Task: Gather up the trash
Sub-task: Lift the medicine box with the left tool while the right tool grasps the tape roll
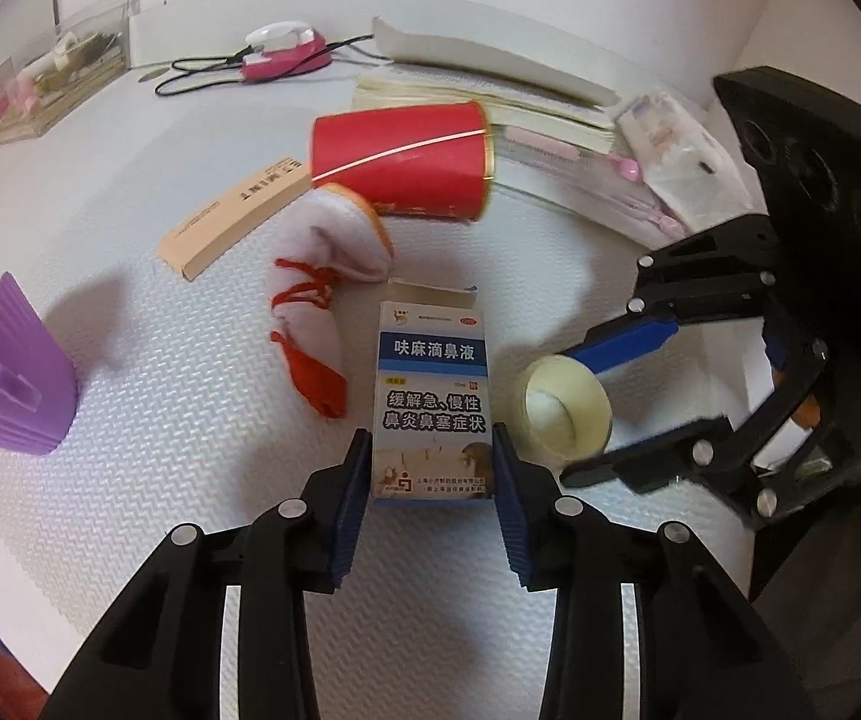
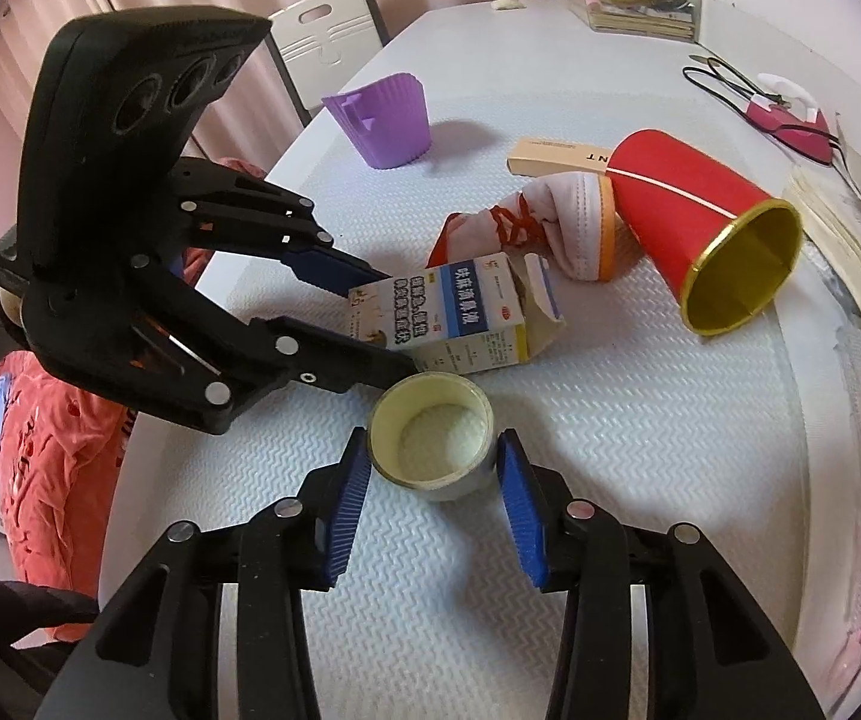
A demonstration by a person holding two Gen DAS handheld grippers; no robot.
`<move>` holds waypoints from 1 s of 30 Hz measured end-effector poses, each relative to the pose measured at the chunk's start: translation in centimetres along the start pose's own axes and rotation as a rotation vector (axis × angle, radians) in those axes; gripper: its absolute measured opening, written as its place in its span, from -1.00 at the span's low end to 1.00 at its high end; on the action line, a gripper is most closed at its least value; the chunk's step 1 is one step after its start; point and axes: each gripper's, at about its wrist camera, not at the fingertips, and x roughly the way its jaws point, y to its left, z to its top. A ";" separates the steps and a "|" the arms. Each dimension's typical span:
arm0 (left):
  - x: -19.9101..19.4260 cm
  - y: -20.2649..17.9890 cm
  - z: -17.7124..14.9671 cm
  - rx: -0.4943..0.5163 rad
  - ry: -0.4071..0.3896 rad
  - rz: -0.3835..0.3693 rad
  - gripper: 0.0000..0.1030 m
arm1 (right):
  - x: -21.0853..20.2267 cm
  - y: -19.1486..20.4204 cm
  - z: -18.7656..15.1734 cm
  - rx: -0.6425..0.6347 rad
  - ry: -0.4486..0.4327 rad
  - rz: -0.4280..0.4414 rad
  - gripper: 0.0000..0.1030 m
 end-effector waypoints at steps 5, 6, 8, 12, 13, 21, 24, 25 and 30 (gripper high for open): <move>-2.3 -1.3 -1.1 -0.038 -0.033 0.002 -0.21 | -1.6 -0.2 -0.9 -0.002 0.027 0.018 -0.16; -3.0 -1.8 -1.4 -0.040 -0.039 0.016 -0.21 | -2.1 -0.1 -1.0 -0.007 0.030 0.022 -0.16; -3.9 -2.3 -1.9 -0.053 -0.045 0.032 -0.21 | -2.9 0.3 -1.1 -0.025 0.033 0.021 -0.16; -6.6 -3.4 -3.2 -0.092 -0.073 0.077 -0.21 | -5.1 1.4 -1.0 -0.065 0.026 0.036 -0.16; -7.5 -3.7 -3.6 -0.106 -0.084 0.090 -0.21 | -5.5 1.7 -0.9 -0.076 0.024 0.039 -0.16; -12.8 -5.3 -8.0 -0.225 -0.129 0.219 -0.21 | -7.2 5.8 0.3 -0.200 0.021 0.102 -0.16; -14.9 -5.8 -10.4 -0.283 -0.142 0.274 -0.21 | -6.9 7.9 1.0 -0.250 0.025 0.131 -0.16; -15.6 -5.9 -11.3 -0.308 -0.148 0.292 -0.21 | -6.8 8.6 1.3 -0.267 0.026 0.141 -0.16; -18.6 -6.5 -15.5 -0.415 -0.174 0.375 -0.21 | -5.6 12.9 2.8 -0.351 0.043 0.203 -0.16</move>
